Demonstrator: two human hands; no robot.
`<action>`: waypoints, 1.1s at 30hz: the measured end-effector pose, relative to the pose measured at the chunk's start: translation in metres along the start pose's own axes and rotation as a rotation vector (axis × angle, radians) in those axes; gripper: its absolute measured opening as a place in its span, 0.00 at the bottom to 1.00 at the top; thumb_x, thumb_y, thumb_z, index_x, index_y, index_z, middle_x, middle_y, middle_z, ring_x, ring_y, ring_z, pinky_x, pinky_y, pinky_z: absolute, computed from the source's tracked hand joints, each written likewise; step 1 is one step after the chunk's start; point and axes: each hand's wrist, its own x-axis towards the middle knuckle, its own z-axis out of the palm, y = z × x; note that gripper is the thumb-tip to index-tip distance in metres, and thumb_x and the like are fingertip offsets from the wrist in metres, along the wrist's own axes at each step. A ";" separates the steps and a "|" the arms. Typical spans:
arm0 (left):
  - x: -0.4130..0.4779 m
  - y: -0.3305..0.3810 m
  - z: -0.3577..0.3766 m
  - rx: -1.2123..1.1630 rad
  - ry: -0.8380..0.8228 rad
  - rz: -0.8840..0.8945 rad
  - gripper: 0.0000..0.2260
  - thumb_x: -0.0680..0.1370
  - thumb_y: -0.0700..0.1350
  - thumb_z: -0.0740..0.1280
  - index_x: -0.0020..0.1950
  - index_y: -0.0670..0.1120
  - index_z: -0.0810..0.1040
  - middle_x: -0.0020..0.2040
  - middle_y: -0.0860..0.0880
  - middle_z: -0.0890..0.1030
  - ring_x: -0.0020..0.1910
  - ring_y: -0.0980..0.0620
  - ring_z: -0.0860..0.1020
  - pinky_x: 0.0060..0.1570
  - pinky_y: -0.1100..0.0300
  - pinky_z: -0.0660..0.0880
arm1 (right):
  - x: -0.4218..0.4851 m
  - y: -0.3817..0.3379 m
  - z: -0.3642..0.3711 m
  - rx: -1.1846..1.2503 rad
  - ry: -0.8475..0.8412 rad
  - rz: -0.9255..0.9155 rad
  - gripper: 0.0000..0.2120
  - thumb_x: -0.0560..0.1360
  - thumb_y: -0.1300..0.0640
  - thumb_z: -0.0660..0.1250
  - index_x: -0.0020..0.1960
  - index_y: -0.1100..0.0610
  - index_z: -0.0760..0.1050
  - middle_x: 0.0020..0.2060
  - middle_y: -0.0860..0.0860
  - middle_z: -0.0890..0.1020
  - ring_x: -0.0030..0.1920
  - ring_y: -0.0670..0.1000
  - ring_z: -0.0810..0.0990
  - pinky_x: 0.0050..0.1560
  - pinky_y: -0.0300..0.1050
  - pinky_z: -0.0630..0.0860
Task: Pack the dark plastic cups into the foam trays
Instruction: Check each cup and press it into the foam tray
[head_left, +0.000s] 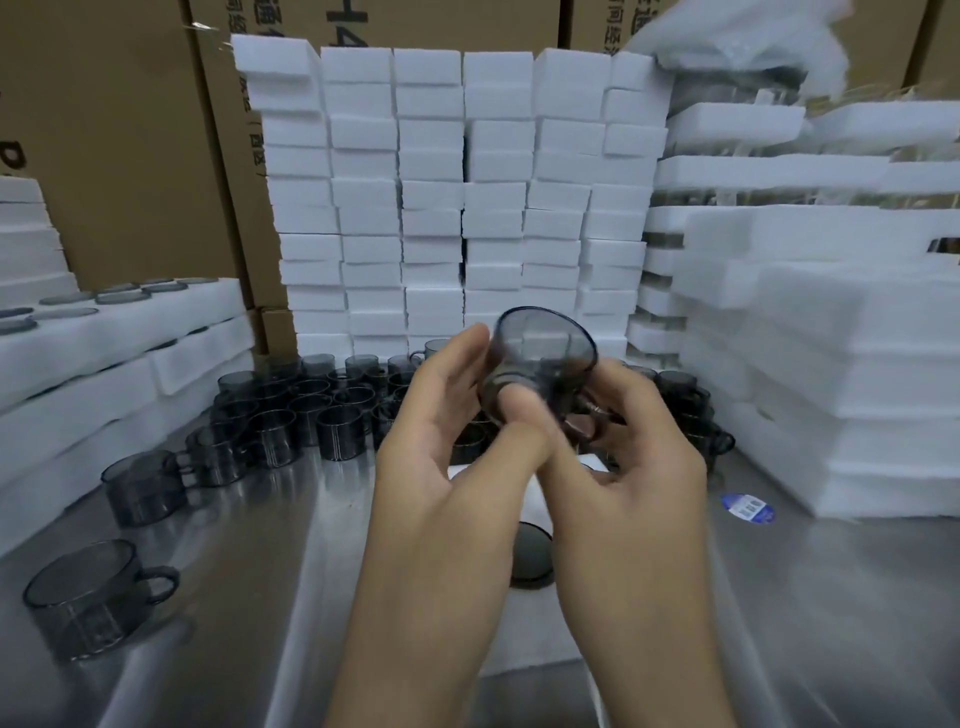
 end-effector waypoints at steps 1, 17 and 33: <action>-0.005 0.000 0.001 -0.024 0.008 0.001 0.24 0.77 0.34 0.70 0.71 0.52 0.79 0.65 0.57 0.85 0.67 0.58 0.80 0.64 0.61 0.76 | 0.001 -0.001 0.001 0.048 0.044 0.079 0.17 0.74 0.36 0.76 0.52 0.48 0.84 0.46 0.47 0.88 0.43 0.47 0.86 0.44 0.45 0.80; -0.034 -0.010 0.007 0.278 0.210 0.275 0.22 0.72 0.46 0.83 0.61 0.66 0.84 0.61 0.60 0.82 0.62 0.59 0.81 0.49 0.60 0.80 | 0.005 -0.005 0.002 -0.068 -0.069 0.377 0.36 0.82 0.28 0.50 0.29 0.50 0.76 0.25 0.45 0.79 0.26 0.42 0.76 0.36 0.44 0.70; -0.041 -0.003 -0.036 0.834 0.017 -0.048 0.23 0.76 0.67 0.68 0.69 0.79 0.67 0.64 0.76 0.71 0.68 0.69 0.70 0.63 0.57 0.70 | 0.012 -0.022 -0.043 0.108 0.124 0.052 0.05 0.83 0.48 0.69 0.58 0.39 0.80 0.44 0.47 0.89 0.41 0.52 0.90 0.37 0.45 0.81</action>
